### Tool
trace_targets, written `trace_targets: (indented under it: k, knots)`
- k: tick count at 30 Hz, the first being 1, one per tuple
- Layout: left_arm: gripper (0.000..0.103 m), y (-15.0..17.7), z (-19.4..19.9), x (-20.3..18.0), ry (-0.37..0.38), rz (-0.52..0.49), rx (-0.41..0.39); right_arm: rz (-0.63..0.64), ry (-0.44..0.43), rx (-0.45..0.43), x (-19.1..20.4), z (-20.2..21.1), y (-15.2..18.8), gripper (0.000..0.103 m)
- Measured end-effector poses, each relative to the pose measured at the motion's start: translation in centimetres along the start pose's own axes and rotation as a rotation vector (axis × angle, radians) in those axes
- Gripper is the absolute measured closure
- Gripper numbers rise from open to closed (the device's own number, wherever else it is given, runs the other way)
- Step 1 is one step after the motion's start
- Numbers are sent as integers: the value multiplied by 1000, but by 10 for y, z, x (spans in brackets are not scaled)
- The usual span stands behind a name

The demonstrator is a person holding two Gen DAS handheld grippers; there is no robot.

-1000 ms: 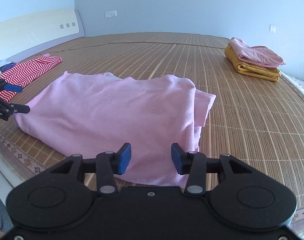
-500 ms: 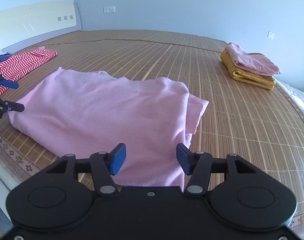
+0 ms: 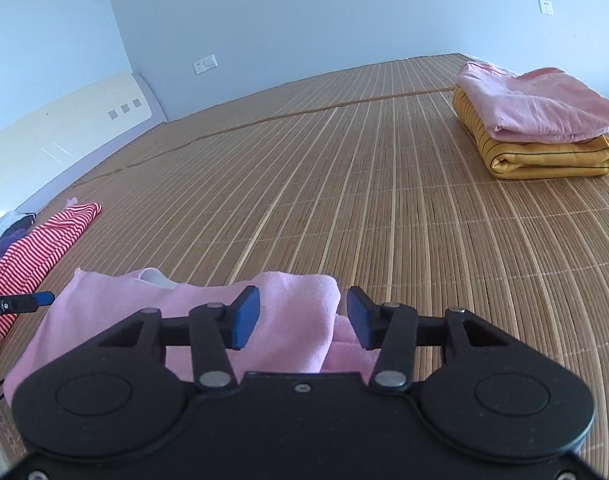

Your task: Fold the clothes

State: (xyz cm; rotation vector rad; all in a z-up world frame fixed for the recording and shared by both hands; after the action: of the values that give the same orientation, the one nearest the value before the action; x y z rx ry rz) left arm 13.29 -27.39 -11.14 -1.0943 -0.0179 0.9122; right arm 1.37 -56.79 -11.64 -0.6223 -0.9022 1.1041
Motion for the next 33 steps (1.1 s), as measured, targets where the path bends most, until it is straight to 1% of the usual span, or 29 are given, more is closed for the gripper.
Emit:
trace_targets:
  k: [2, 4, 5, 7, 10, 11, 12, 13, 14, 15, 16, 18, 19, 22, 25, 26, 27, 28, 29, 30, 33]
  knots:
    - [0, -9, -20, 9, -29, 10, 18, -18, -21, 3, -3, -5, 1, 58]
    - [0, -12, -36, 19, -54, 24, 16, -35, -42, 6, -7, -10, 1, 59]
    - [0, -14, -39, 20, -51, 18, -10, -44, -53, 7, -8, -13, 1, 60]
    - [0, -16, -44, 20, -47, -12, -28, -61, -74, 10, -12, -18, 2, 60]
    - [2, -16, -48, 13, -18, -56, -44, -89, -107, 13, -16, -25, 3, 61]
    - [5, -16, -49, 13, -16, -52, -50, -103, -127, 10, -16, -26, 3, 65]
    - [11, -16, -49, 12, -21, -56, -56, -101, -127, 8, -15, -25, 3, 69]
    - [14, -17, -50, 11, -28, -64, -61, -98, -126, 6, -15, -25, 4, 74]
    - [16, -17, -51, 11, -33, -69, -58, -96, -125, 5, -15, -25, 4, 76]
    - [21, -16, -50, 11, -36, -68, -61, -94, -124, 3, -14, -25, 5, 79]
    - [24, -17, -50, 13, -47, -62, -65, -91, -123, 2, -14, -24, 5, 85]
    - [44, -18, -48, 18, -80, -36, -72, -86, -122, -2, -13, -24, 6, 86]
    - [47, -19, -47, 22, -84, -20, -69, -84, -121, -3, -13, -24, 6, 88]
    - [48, -18, -44, 26, -96, 5, -52, -80, -119, -8, -12, -23, 6, 88]
    - [48, -16, -42, 21, -128, -36, -28, -75, -111, -9, -12, -23, 5, 88]
    - [49, -14, -41, 19, -135, -54, -20, -73, -108, -9, -12, -23, 5, 88]
    - [61, -13, -41, 17, -137, -65, -15, -71, -105, -10, -11, -23, 5, 88]
    - [69, -11, -39, 17, -141, -74, -12, -68, -102, -12, -11, -23, 5, 88]
    - [81, -11, -39, 17, -146, -83, -10, -66, -98, -13, -10, -23, 5, 90]
    - [85, -11, -39, 15, -151, -98, -11, -63, -95, -15, -10, -23, 6, 91]
    - [92, -13, -36, 11, -162, -145, -26, -47, -85, -33, -7, -17, 2, 95]
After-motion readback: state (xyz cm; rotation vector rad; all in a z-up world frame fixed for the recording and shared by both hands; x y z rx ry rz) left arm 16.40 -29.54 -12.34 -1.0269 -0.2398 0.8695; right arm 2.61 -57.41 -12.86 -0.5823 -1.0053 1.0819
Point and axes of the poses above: each gripper's, at about its wrist camera, not at the fingertips, and z roughly against the way its jaws point, x to its left, y to its underside, the point moved 9 cm from there along -z, roughly the way its jaws point, and after that the axes turned 2 degrees about z, right-handed, at the moved point
